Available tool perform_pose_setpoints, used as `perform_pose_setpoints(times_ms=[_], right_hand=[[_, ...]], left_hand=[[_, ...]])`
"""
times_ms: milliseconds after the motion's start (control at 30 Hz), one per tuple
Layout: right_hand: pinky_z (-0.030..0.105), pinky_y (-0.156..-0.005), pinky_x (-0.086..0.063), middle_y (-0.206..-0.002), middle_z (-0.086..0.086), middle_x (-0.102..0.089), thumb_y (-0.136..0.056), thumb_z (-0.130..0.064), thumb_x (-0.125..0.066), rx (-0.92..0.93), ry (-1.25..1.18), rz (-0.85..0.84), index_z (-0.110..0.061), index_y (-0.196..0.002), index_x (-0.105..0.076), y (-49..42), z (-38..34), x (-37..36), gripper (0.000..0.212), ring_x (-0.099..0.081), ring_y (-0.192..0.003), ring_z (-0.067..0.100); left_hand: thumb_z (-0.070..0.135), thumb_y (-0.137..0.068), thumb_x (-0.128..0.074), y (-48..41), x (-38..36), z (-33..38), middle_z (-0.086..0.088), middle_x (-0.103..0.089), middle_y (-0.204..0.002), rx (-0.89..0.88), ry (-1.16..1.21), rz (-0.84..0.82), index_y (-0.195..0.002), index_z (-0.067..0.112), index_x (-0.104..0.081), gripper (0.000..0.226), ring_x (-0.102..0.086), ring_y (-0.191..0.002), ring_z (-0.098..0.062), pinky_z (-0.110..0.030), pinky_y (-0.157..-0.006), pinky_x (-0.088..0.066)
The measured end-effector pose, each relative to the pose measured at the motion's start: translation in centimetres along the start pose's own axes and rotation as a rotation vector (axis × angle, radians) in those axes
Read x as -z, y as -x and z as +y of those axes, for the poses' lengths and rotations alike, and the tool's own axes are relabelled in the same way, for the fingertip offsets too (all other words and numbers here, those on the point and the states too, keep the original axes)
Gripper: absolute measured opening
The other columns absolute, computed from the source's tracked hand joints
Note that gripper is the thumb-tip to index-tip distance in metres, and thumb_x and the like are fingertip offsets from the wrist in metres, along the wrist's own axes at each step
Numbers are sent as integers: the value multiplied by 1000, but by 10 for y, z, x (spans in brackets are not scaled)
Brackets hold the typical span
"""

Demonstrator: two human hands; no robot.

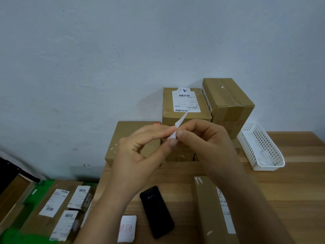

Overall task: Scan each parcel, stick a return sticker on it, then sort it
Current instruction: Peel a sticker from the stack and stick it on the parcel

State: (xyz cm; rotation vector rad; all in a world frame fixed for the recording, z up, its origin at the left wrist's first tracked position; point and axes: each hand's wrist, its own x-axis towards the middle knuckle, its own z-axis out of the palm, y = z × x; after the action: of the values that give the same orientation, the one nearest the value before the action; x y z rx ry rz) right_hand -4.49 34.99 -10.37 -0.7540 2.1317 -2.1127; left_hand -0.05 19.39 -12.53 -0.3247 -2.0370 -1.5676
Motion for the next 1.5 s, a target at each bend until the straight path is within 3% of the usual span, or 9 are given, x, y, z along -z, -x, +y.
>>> perform_pose_setpoints(times_ms=[100, 400, 500, 567, 700, 800, 933, 1067, 1500], right_hand=[[30, -77, -58, -77, 4, -73, -86, -10, -67, -5, -20, 2, -9, -80, -72, 0, 0, -2, 8, -70, -79, 16], [34, -83, -57, -79, 9, -73, -84, -26, -71, -35, -82, -3, -5, -82, -72, 2, -1, -4, 21, -70, -84, 24], [33, -81, -58, -81, 8, -73, -82, -26, -67, -19, -66, 2, -7, -85, -71, 3, -1, -5, 20, -70, -84, 23], [29, -78, -57, -82, 5, -73, -82, -24, -65, 3, -73, 0, -9, -84, -71, 3, -1, -5, 16, -69, -84, 18], [45, -81, -56, -92, 6, -74, -81, -25, -65, -25, -59, -8, -7, -84, -69, 5, -2, -3, 18, -69, -91, 27], [40, -65, -55, -92, 4, -74, -83, -24, -65, -70, 16, -48, -6, -86, -69, 6, -2, -3, 18, -68, -85, 30], [31, -75, -59, -92, -1, -75, -82, -27, -63, -115, -33, -22, -9, -90, -70, 5, -3, -2, 21, -71, -88, 17], [18, -76, -56, -87, -2, -76, -89, -17, -62, -149, -84, 81, -9, -86, -69, 2, -7, 1, 11, -72, -87, 10], [24, -79, -58, -83, 0, -75, -86, -18, -64, -159, -53, 80, -11, -81, -69, 2, -9, 2, 10, -72, -87, 13]], left_hand=[[29, -85, -66, 0, 0, 0, 11, -72, -104, -5, -17, 5, -103, 27, -75, 20, -66, -105, -16, -33, -91, -53], [22, -86, -67, 1, 1, 2, 11, -71, -105, -50, -106, 4, -106, 24, -73, 21, -66, -104, -13, -19, -86, -50], [22, -86, -67, 3, 2, 0, 8, -71, -108, -27, -52, 1, -108, 21, -72, 22, -65, -108, -18, -24, -89, -51], [23, -86, -68, 3, 2, 1, 5, -71, -110, 40, 36, 14, -109, 19, -71, 23, -63, -112, -19, -25, -89, -52], [39, -83, -71, -2, -2, 6, 11, -71, -110, 366, 240, 116, -115, 23, -66, 36, -64, -107, -6, -21, -85, -52], [35, -78, -65, -3, -4, 7, 5, -74, -101, 480, 331, 147, -112, 16, -66, 38, -70, -97, -11, -25, -84, -57], [24, -80, -66, -3, 0, 8, 2, -76, -94, 460, 309, 197, -99, 14, -70, 22, -72, -90, -13, -20, -75, -56], [28, -72, -68, -4, 1, 11, 2, -76, -89, 424, 275, 169, -94, 15, -72, 25, -71, -83, -8, -13, -66, -51], [31, -72, -68, -7, -2, 11, 8, -75, -94, 407, 266, 240, -103, 16, -72, 35, -70, -89, -6, -11, -65, -50]])
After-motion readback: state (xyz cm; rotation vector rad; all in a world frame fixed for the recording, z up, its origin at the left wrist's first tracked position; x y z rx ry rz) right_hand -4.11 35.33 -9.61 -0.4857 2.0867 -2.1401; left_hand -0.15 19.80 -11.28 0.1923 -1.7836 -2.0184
